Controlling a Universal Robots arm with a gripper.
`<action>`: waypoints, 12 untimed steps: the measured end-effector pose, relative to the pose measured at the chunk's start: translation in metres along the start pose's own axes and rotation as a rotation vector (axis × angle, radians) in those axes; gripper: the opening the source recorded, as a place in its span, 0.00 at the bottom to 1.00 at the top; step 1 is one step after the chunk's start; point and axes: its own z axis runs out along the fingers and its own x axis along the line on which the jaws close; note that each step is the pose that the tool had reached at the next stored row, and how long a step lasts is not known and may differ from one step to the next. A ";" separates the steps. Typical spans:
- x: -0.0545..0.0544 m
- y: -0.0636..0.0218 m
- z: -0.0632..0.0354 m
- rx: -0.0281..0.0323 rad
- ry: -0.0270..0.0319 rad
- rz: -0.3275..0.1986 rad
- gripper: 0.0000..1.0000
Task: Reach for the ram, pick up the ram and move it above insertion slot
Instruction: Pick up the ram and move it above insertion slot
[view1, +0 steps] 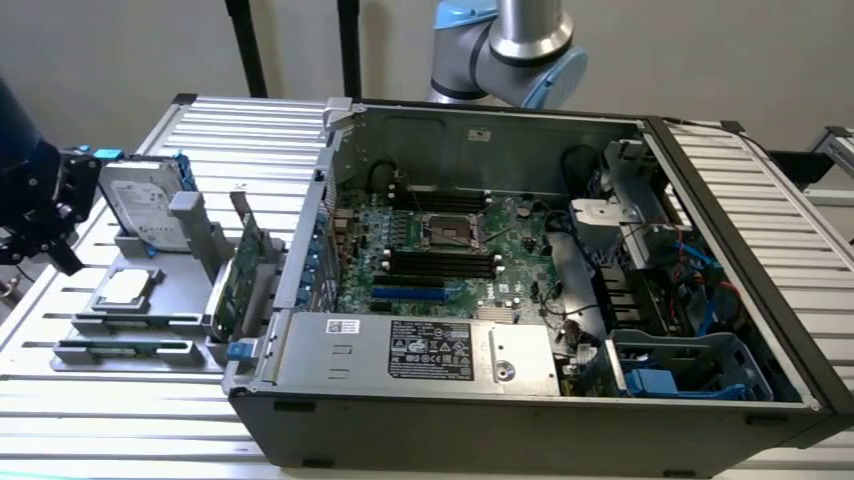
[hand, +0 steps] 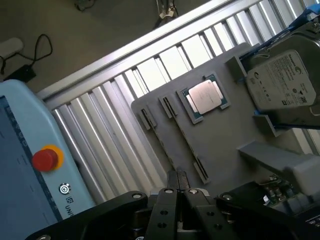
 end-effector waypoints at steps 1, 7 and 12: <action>0.000 0.0000 0.0005 0.0000 0.0007 -0.018 0.11; 0.000 -0.0001 0.0032 0.0015 0.0043 -0.127 0.11; 0.000 -0.0002 0.0048 0.0060 0.0057 -0.218 0.11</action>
